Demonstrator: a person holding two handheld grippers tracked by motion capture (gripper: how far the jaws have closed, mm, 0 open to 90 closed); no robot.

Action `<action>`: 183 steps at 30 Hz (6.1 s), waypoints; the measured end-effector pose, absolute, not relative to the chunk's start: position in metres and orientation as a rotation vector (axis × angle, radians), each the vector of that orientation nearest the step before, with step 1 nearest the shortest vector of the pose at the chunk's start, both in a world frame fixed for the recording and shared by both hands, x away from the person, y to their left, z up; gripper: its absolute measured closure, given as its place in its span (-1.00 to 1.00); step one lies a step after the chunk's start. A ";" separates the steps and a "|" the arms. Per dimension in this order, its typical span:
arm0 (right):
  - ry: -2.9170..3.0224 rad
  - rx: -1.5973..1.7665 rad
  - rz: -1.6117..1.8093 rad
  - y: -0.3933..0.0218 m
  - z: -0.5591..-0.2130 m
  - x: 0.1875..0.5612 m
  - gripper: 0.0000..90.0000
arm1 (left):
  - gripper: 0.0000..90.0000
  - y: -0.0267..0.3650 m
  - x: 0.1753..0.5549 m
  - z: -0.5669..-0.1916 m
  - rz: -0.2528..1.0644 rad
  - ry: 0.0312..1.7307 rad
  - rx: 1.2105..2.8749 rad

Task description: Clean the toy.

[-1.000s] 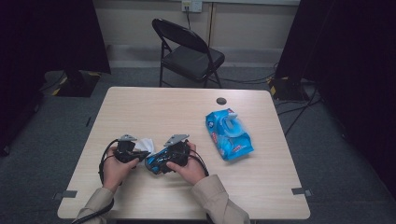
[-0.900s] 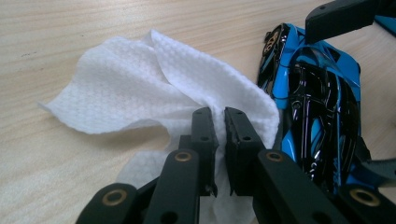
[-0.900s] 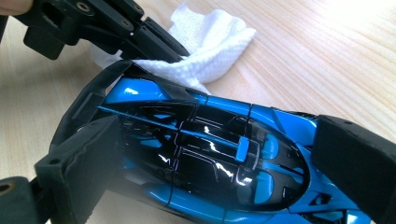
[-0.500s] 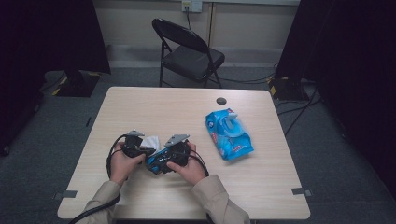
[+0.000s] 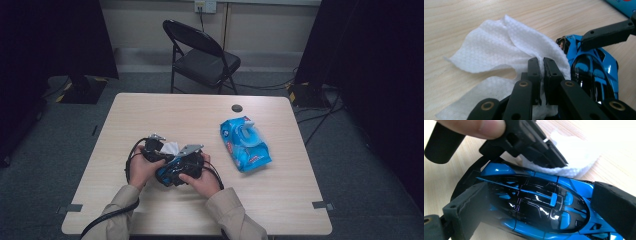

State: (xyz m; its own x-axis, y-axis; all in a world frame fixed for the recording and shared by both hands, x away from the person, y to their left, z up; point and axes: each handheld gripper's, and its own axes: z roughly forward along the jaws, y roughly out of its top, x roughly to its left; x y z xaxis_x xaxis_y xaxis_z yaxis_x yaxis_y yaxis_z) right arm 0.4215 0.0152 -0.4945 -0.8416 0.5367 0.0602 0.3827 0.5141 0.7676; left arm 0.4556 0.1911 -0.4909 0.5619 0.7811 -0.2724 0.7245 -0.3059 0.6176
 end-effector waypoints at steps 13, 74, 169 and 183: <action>2.561 0.791 1.237 0.012 -0.495 0.423 -0.96 | 0.89 0.176 0.471 -0.491 0.085 1.212 2.069; 2.564 0.793 1.234 0.018 -0.495 0.419 -0.96 | 0.89 0.249 0.439 -0.453 0.156 1.235 1.969; 2.560 0.790 1.240 0.018 -0.495 0.418 -0.96 | 0.89 0.193 0.481 -0.461 0.066 1.251 2.032; 2.566 0.788 1.231 0.020 -0.495 0.418 -0.96 | 0.89 0.235 0.458 -0.452 0.083 1.263 2.007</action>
